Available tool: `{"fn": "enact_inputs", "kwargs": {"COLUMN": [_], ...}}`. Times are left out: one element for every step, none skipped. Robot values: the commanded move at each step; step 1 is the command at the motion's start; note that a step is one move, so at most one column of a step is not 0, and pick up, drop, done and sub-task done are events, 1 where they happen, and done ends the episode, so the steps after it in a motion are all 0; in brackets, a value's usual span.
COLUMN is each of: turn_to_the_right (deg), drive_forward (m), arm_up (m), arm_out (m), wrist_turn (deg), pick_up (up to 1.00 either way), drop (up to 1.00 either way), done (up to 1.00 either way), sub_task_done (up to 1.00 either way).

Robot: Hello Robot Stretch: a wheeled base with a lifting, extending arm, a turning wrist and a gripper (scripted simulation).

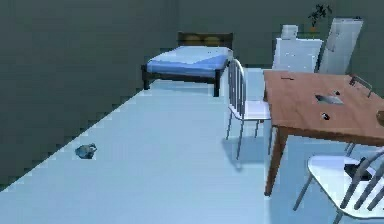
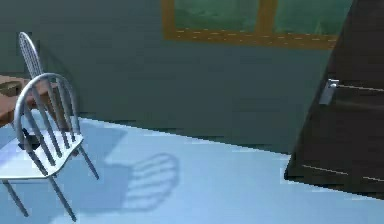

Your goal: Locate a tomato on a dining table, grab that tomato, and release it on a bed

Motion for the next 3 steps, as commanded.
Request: {"fn": "enact_inputs", "kwargs": {"turn_to_the_right": [45.0, 45.0, 39.0], "drive_forward": [0.0, 0.0, 0.0], "arm_up": [0.0, 0.0, 0.0], "arm_out": [0.0, 0.0, 0.0], "wrist_turn": [0.0, 0.0, 0.0], "pick_up": [0.0, 0.0, 0.0], "drop": [0.0, 0.0, 0.0], "done": [0.0, 0.0, 0.0], "sub_task_done": [0.0, 0.0, 0.0]}}
